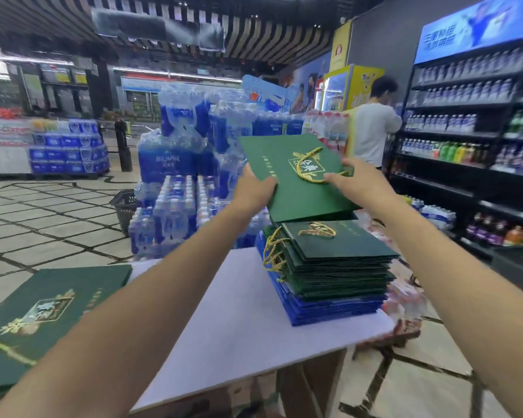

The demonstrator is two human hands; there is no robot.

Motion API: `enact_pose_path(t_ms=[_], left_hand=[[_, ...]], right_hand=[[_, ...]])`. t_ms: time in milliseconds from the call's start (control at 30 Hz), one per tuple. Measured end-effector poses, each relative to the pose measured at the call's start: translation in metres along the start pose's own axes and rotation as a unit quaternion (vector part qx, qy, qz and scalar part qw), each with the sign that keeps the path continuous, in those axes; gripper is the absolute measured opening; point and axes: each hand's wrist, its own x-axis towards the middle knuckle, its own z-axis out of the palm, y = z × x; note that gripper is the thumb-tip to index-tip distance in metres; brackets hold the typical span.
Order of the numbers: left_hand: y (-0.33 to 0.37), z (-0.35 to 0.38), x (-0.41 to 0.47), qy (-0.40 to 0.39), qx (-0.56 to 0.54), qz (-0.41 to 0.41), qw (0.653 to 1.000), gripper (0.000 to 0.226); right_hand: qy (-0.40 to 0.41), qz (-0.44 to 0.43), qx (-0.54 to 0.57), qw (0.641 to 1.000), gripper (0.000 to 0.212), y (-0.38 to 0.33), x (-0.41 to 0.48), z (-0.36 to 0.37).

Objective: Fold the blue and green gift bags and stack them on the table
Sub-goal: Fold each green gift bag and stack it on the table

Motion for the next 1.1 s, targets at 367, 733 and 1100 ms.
enact_pose_path(t_ms=[367,733,1100], left_hand=[[-0.083,0.098,0.012,-0.129,0.225,-0.095,0.961,0.093],[-0.109,-0.118,-0.035,-0.019,0.481,0.037,0.876,0.030],[-0.223,-0.345,-0.178,0.042,0.573,-0.307,0.759,0.061]], right_hand=[[-0.092,0.121,-0.149,0.977,0.063,0.114,-0.008,0.030],[-0.031,-0.221,-0.049,0.973,0.036,-0.046,-0.044,0.117],[-0.380,-0.378,-0.050,0.843,0.066,-0.160,-0.184,0.354]])
